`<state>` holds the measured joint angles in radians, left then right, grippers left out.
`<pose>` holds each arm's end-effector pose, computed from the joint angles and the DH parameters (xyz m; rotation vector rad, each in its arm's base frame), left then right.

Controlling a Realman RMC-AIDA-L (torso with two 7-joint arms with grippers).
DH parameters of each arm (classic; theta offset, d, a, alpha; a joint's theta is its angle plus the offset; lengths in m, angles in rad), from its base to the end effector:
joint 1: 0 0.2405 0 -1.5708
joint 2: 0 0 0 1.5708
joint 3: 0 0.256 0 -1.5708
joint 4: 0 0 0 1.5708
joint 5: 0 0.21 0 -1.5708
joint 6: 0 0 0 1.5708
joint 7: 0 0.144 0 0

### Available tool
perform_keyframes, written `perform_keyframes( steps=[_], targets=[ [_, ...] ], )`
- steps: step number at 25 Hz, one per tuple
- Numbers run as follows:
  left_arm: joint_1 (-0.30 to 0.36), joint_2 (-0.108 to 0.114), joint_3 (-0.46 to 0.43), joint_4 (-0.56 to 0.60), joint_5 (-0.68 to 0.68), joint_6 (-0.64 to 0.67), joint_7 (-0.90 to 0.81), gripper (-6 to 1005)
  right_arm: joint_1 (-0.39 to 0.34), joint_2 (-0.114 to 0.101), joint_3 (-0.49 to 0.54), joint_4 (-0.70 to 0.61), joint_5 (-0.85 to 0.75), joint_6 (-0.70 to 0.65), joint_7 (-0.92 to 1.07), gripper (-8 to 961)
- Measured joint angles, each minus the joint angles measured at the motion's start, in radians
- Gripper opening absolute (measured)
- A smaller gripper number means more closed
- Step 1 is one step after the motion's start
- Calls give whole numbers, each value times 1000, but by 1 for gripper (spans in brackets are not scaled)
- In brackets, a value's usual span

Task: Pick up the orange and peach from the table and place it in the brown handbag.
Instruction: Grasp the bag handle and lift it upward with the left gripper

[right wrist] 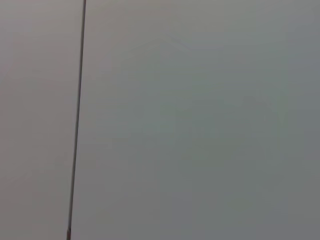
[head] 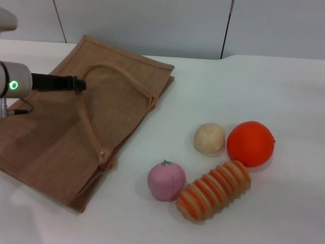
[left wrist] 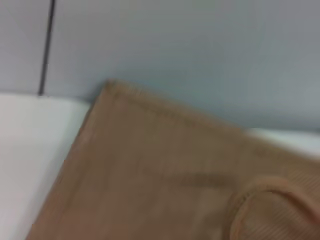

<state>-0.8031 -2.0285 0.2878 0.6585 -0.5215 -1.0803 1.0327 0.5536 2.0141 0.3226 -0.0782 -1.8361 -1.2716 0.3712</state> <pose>-0.2967 0.4286 0.0557 -2.0437 -1.3557 -0.3126 0.3331 0.3600 0.0456 -1.6339 0.4229 0.7366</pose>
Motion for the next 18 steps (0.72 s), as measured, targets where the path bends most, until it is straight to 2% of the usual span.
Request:
perform_keyframes(
  steps=[5, 8, 13, 18],
  targets=[
    [77, 2, -1, -9, -291, -85, 185, 121, 1, 0, 0, 1, 0, 0, 0, 888],
    [104, 2, -1, -35, -417, -132, 279, 121, 4, 0, -1, 2, -1, 0, 0, 889],
    [122, 9, -2, -126, -564, -170, 414, 120, 5, 1, -1, 2, -2, 1, 0, 889],
    [151, 4, -3, -163, -699, -250, 542, 120, 6, 2, -1, 3, -8, 1, 0, 889]
  ],
)
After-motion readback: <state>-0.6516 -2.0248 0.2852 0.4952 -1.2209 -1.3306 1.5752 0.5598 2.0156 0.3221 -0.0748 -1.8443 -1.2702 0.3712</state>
